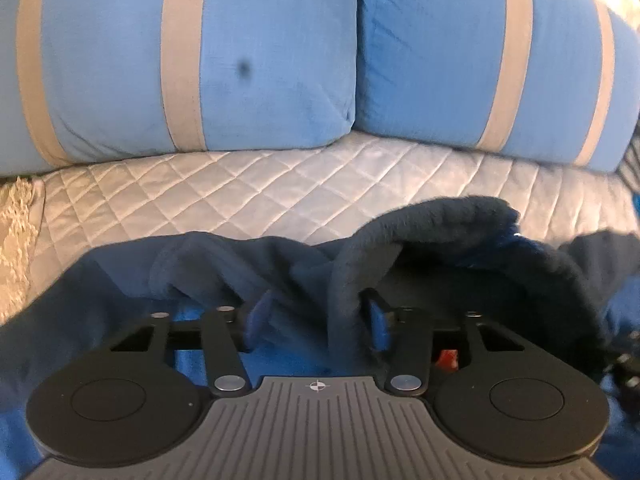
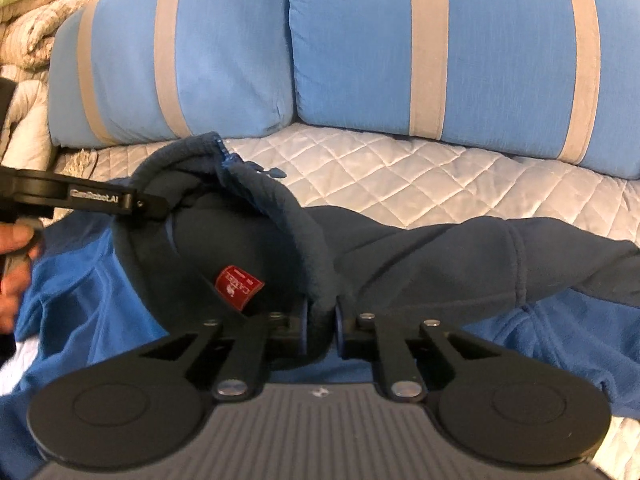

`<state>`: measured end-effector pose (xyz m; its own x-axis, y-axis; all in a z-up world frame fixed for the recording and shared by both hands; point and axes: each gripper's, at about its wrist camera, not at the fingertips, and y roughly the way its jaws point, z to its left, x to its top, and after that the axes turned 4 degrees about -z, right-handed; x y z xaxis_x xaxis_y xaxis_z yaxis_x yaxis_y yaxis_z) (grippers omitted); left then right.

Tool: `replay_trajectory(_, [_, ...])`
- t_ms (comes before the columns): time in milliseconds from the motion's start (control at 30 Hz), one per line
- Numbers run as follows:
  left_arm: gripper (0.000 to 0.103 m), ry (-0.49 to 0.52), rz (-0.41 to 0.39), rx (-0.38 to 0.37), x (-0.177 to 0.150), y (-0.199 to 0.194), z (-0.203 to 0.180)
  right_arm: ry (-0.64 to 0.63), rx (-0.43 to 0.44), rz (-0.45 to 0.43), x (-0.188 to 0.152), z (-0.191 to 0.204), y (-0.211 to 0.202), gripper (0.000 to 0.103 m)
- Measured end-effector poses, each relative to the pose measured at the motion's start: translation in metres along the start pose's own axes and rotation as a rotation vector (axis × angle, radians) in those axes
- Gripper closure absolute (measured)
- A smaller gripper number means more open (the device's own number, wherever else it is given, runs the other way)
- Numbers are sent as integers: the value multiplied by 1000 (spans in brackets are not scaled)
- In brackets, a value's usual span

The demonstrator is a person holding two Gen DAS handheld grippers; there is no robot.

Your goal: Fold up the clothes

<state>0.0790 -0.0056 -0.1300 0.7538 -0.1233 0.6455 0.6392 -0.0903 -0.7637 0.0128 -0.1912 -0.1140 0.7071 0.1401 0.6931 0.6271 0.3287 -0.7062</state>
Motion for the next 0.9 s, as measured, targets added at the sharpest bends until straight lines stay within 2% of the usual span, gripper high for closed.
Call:
replay_trajectory(67, [69,26,-10,-11,-3,-4,6,-18,-15,9,1,-4,0,92])
replay_trajectory(200, [73,29,-26,-44,-10,-13,22,-48,-8,13,3,-12,-5,94])
replay_trajectory(333, [73,39,-27,-78,-14,-15,29,-141,1,11,3,-12,-9,93])
replay_trajectory(400, [77,42,-28,-94,-16,-14,32,-185,9,16,0,-11,-9,93])
replay_trajectory(467, [85,60,-31,-109,-18,-16,30,-250,20,11,-4,-6,-9,79])
replay_trajectory(600, [88,103,-37,-108,-21,-18,20,-339,49,-22,-7,1,-17,55])
replay_trajectory(667, [88,114,-37,-108,-21,-18,18,-370,71,-51,-8,2,-23,30])
replay_trajectory(733, [88,110,-36,-110,-20,-17,19,-419,106,-87,-9,5,-28,15])
replay_trajectory(900, [88,94,-36,-118,-21,-19,23,-587,153,-130,-17,16,-32,5])
